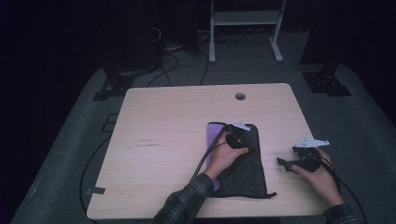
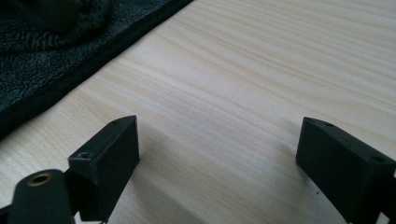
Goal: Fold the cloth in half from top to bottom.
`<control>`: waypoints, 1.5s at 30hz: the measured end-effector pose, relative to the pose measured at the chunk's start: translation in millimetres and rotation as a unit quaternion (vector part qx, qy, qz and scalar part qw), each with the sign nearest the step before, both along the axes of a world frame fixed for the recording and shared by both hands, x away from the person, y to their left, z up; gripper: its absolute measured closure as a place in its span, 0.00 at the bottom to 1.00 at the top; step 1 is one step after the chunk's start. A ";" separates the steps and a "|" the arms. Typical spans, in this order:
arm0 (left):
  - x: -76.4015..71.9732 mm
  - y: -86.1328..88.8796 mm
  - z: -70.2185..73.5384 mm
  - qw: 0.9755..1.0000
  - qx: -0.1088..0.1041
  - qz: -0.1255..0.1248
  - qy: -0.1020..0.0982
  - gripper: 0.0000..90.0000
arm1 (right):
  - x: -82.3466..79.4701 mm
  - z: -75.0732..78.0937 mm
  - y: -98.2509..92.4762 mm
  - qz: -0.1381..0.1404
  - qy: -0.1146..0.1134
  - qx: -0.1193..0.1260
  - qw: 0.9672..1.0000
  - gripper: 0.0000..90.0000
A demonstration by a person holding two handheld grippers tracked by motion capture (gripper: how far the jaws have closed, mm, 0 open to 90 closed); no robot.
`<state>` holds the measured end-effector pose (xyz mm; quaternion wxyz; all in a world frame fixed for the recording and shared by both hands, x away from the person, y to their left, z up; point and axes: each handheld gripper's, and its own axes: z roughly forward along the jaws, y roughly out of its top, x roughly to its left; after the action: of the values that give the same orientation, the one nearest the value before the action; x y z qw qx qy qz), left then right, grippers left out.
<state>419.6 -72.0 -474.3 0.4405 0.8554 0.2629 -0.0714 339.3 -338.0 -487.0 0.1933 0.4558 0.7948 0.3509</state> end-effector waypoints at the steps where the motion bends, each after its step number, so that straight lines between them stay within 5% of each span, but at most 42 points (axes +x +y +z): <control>1: -0.2 -0.8 -0.5 1.000 0.003 -0.002 0.000 0.94 | 0.0 0.0 0.0 0.000 0.000 0.000 1.000 0.14; 4: -0.2 -1.8 -0.7 1.000 0.003 -0.010 -0.002 0.87 | 0.0 0.0 0.0 0.000 0.000 0.000 1.000 0.14; 10: -7.3 10.0 18.0 0.999 -0.012 -0.017 -0.045 0.47 | 0.0 0.0 -0.1 0.001 0.000 0.000 1.000 0.14; 16: -13.2 46.8 34.1 0.997 -0.003 0.006 -0.072 0.35 | -0.4 0.0 -0.5 0.005 0.000 -0.001 1.000 0.14; 21: -17.3 79.8 35.1 0.996 0.005 0.030 -0.083 0.32 | 0.5 0.0 1.1 0.000 0.002 -0.002 1.000 0.12; 28: -30.7 132.5 32.3 0.990 0.037 0.068 -0.116 0.36 | -0.1 0.3 4.5 -0.008 -0.001 0.000 1.000 0.16; 33: -38.5 162.3 26.4 0.987 0.061 0.083 -0.123 0.43 | -0.8 1.0 6.1 0.009 -0.008 0.004 1.000 0.29; 39: -48.9 197.2 13.6 0.983 0.076 0.105 -0.133 0.46 | -1.2 3.1 7.6 0.030 -0.015 0.011 0.999 0.61; 45: -51.5 223.1 1.9 0.983 0.085 0.113 -0.120 0.50 | 4.5 8.1 8.4 0.027 -0.013 0.023 0.999 0.66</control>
<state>368.1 151.1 -472.4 0.3997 0.8569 0.3082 0.1050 343.8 -329.6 -478.9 0.1833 0.4339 0.7958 0.3806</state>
